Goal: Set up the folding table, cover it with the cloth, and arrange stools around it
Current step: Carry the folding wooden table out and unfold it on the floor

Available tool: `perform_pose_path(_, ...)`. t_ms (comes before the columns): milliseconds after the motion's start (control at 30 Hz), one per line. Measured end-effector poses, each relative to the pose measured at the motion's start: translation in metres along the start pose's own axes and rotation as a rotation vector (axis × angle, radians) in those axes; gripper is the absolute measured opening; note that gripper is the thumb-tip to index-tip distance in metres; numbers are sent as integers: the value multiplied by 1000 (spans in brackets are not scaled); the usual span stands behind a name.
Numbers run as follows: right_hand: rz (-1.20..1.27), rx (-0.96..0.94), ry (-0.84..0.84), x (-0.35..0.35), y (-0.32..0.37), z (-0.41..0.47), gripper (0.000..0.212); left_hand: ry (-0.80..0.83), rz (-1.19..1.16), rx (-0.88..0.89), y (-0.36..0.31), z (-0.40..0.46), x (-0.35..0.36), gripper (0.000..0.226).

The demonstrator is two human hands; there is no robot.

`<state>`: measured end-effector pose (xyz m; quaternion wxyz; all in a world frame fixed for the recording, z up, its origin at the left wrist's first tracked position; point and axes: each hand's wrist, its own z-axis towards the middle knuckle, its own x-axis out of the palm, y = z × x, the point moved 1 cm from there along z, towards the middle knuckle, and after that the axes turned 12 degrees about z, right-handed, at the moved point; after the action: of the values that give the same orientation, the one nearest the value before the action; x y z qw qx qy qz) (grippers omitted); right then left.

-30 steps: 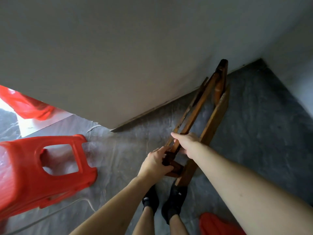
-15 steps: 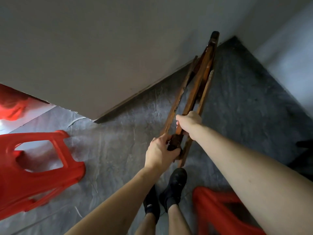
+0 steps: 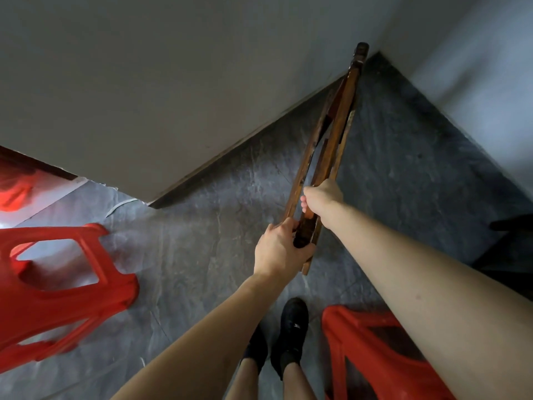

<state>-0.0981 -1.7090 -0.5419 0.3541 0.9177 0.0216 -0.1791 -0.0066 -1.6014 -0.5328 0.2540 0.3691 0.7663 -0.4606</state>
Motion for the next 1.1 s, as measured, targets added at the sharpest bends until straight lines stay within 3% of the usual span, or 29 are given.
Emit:
perform_pose_path(67,127,26,18,-6,-3,-3,6,7,15,1,-6,-3,1,27)
perform_pose_path(167,125,7,17,-17,-10,-4,6,15,0,-24,-16,-10,6,29)
perform_pose_path(333,146,85,28,-38,-22,-5,20,105,93,64,-22,-26,19,43)
perform_pose_path(433,142,122,59,-40,-35,-12,22,194,104,128,-2,-36,16,43)
perform_pose_path(533,130,135,97,-26,-48,-30,18,174,158,23,40,-45,11,36)
perform_pose_path(733,-78,115,223,16,-65,-73,12,233,342,-149,108,-81,-7,47)
perform_pose_path(800,-158,105,273,24,-65,-87,21,227,352,-189,121,-93,-13,50)
perform_pose_path(900,-241,81,342,35,-64,-109,31,177,380,-215,134,-108,-29,54)
perform_pose_path(1100,-426,25,477,44,-75,-154,29,18,447,-202,166,-125,-78,63)
